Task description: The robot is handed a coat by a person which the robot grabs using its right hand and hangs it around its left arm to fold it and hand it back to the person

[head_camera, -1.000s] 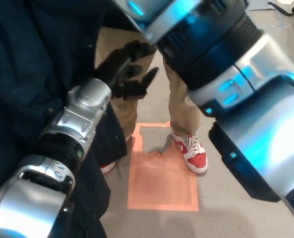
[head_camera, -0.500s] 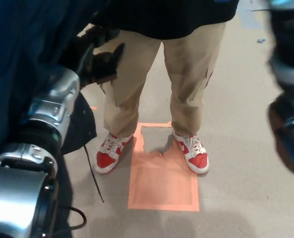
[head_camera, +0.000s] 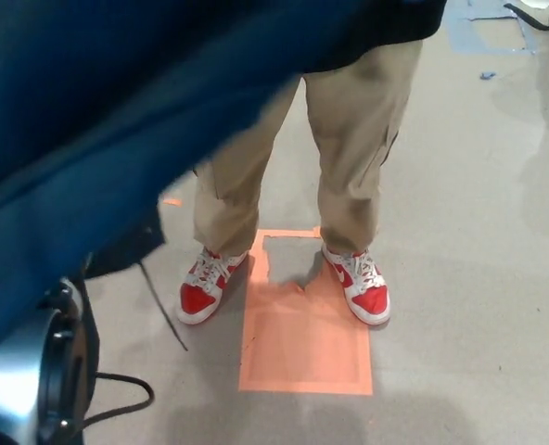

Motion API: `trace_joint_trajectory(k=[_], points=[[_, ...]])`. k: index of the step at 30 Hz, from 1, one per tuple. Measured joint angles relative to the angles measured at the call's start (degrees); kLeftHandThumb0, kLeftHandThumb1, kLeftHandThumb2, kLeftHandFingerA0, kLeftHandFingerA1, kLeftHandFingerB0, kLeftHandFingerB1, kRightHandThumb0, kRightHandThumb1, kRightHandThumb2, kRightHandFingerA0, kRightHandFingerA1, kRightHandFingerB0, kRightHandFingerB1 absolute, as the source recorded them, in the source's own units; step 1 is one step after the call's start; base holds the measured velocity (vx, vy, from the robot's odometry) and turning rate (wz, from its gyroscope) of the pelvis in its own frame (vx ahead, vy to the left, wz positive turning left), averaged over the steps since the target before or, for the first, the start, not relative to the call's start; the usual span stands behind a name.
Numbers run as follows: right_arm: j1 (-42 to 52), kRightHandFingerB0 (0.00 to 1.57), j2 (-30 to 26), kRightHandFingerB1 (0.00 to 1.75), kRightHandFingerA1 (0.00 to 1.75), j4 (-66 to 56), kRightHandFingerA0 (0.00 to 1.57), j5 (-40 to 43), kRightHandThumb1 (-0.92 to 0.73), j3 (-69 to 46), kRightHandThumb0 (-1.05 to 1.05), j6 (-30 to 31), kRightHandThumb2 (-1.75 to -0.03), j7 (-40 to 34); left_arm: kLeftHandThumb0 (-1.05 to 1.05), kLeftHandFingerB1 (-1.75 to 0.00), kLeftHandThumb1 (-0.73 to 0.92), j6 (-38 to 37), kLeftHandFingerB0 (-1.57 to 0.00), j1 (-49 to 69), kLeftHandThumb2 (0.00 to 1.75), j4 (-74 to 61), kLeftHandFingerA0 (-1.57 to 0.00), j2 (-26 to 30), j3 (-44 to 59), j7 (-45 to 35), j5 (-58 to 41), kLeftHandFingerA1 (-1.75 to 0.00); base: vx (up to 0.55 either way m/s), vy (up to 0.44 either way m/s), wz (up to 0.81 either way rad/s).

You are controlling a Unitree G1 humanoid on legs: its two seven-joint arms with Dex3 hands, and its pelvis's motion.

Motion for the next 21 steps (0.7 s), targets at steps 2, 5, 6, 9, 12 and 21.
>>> trace_joint_trajectory(k=[2,5,6,9,12,21], points=[[4.88,1.15,0.07,0.76,0.72,-1.37,1.33,1.04,-0.88,-1.22,-0.35,0.82,-0.69,0.18,-0.37,-0.47,0.48,-0.08,0.00,0.04,1.05,0.00,0.00,0.01,0.35,-0.32,-0.07,-0.49,0.00,0.000,0.00],[11.68,1.13,0.55,0.75,0.73,-2.46,1.33,1.95,-0.89,-1.86,-0.33,0.97,-0.69,0.21,-0.37,-0.47,0.48,-0.11,0.00,0.08,1.05,0.01,0.00,0.13,0.80,-0.74,-0.32,-0.49,0.00,0.000,0.00],[14.40,1.08,0.85,0.81,0.83,-2.64,1.29,2.08,-0.90,-1.86,-0.24,0.86,-0.68,0.20,-0.36,-0.47,0.49,-0.11,0.00,0.10,1.06,0.00,0.00,0.13,0.94,-0.86,-0.42,-0.48,0.00,0.000,0.00],[21.61,1.11,2.03,0.81,0.79,-1.81,1.28,2.57,-0.87,-1.77,-0.28,0.08,-0.67,0.30,-0.71,-0.30,0.82,-0.11,-0.21,0.41,0.65,0.01,-0.18,0.19,1.20,-1.16,-0.67,-0.30,0.00,0.000,0.00],[29.20,1.13,3.09,0.73,0.68,1.11,1.23,3.11,-0.88,-0.76,-0.29,-0.85,-0.66,0.77,-0.72,-0.31,0.81,-0.12,-0.23,0.70,0.65,0.01,-0.19,0.34,1.40,-1.29,-0.87,-0.30,0.00,0.000,0.00],[42.88,0.03,-2.08,0.21,0.36,19.39,0.08,1.42,-0.53,16.14,-0.75,-3.95,-0.82,6.84,-0.36,-0.47,0.47,-0.40,-0.01,0.82,1.04,-0.02,-0.01,1.64,2.57,-1.90,-1.35,-0.48,0.00,0.000,0.00]])
